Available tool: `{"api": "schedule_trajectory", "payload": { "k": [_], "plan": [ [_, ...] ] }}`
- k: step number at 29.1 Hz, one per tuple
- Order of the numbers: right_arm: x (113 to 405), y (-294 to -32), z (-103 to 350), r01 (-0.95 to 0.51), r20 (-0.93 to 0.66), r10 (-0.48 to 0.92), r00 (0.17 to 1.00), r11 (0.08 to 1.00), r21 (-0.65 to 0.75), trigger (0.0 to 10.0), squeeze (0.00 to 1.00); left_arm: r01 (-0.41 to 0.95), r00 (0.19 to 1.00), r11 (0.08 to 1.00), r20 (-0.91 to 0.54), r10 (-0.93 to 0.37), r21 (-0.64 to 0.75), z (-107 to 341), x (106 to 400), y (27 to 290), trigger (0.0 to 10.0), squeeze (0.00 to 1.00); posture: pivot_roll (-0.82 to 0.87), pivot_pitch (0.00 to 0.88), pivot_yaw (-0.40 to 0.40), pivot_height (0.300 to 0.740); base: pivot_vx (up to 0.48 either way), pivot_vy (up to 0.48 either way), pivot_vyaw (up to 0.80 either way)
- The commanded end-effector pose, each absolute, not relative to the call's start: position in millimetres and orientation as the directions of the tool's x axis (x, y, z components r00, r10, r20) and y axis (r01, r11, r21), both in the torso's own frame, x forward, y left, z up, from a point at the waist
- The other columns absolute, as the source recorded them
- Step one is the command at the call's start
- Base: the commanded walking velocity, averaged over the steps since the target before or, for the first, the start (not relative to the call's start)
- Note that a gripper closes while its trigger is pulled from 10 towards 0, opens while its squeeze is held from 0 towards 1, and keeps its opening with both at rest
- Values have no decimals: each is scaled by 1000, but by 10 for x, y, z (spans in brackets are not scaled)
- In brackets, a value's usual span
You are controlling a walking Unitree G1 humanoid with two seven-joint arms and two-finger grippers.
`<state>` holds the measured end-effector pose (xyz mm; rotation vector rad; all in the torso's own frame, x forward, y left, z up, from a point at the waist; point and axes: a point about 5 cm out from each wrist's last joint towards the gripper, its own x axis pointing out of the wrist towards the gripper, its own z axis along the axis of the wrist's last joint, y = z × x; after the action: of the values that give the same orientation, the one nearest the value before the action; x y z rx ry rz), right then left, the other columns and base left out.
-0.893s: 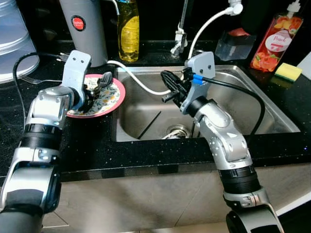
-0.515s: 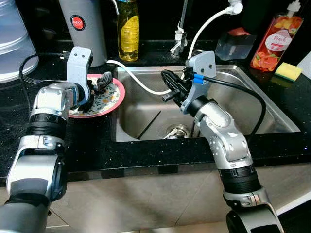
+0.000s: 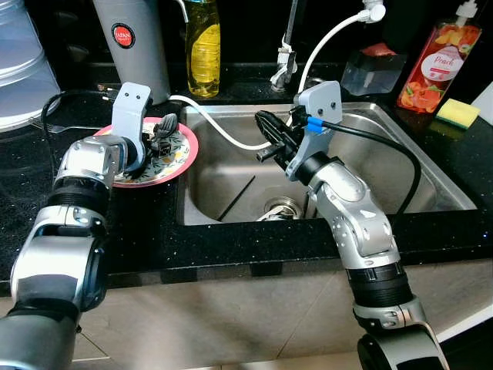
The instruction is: Kitchen organization
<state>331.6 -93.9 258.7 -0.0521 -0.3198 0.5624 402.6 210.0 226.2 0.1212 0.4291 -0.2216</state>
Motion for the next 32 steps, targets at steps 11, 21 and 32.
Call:
{"api": "schedule_trajectory", "payload": {
  "k": [11, 21, 32],
  "plan": [
    [3304, -953, 2641, -503, 304, 520, 798, 853, -137, 10000, 0, 235, 873, 969, -454, -179, 71, 2192, 4014, 2194, 0, 0, 163, 8, -5, 740, 0, 0, 0],
    [3312, -967, 2640, -499, 304, 515, 802, 856, -135, 10000, 0, 172, 894, 977, -436, -100, 129, 2229, 4027, 2269, 3490, 0, 163, 16, -7, 740, 0, 0, 0],
    [3305, -994, 2643, -491, 303, 508, 806, 861, -134, 10000, 0, 37, 985, 916, -171, 35, 400, 2843, 4030, 2294, 10000, 0, 159, 25, -9, 740, 0, 0, 0]
  ]
}}
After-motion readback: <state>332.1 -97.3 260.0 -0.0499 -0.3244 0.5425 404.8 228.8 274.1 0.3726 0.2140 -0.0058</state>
